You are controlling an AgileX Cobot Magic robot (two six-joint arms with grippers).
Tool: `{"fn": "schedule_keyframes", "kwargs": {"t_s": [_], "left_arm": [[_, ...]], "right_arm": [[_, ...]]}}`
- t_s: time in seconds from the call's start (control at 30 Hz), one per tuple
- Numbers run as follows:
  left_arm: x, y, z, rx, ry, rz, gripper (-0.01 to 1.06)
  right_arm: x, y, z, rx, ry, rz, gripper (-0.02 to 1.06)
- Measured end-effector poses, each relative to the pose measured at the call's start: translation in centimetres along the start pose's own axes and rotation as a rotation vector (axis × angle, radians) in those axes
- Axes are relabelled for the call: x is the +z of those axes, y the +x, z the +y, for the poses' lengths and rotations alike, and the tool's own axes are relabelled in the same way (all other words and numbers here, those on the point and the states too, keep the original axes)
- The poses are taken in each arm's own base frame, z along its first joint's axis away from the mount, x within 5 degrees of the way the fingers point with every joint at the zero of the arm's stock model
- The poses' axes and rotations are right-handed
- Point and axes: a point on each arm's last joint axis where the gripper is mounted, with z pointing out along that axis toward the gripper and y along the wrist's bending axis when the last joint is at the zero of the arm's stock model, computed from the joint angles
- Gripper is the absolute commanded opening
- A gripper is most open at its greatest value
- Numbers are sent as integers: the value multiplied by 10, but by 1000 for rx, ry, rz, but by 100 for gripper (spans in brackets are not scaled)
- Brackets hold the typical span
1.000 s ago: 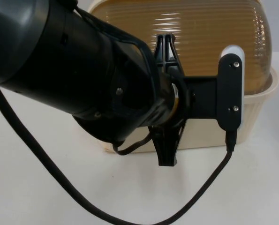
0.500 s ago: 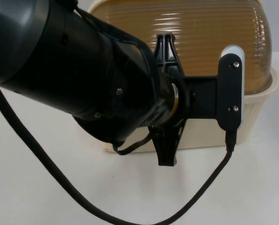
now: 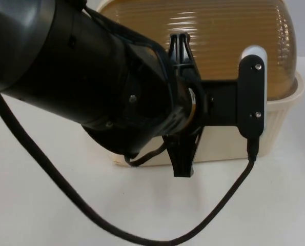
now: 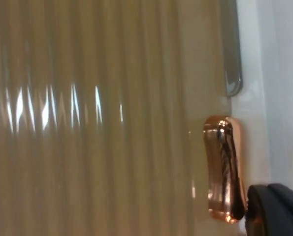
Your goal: Open the box lid with the left hand, place the block into the box with the right hand, then close the box lid with the left hand.
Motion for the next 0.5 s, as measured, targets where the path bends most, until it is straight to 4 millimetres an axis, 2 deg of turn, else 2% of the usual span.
{"fn": "schedule_keyframes", "kwargs": {"t_s": [0.5], "left_arm": [[-1,-16,29,-47,-87,-34,0]], "right_arm": [[0,2,0,4,2,18,105]]}}
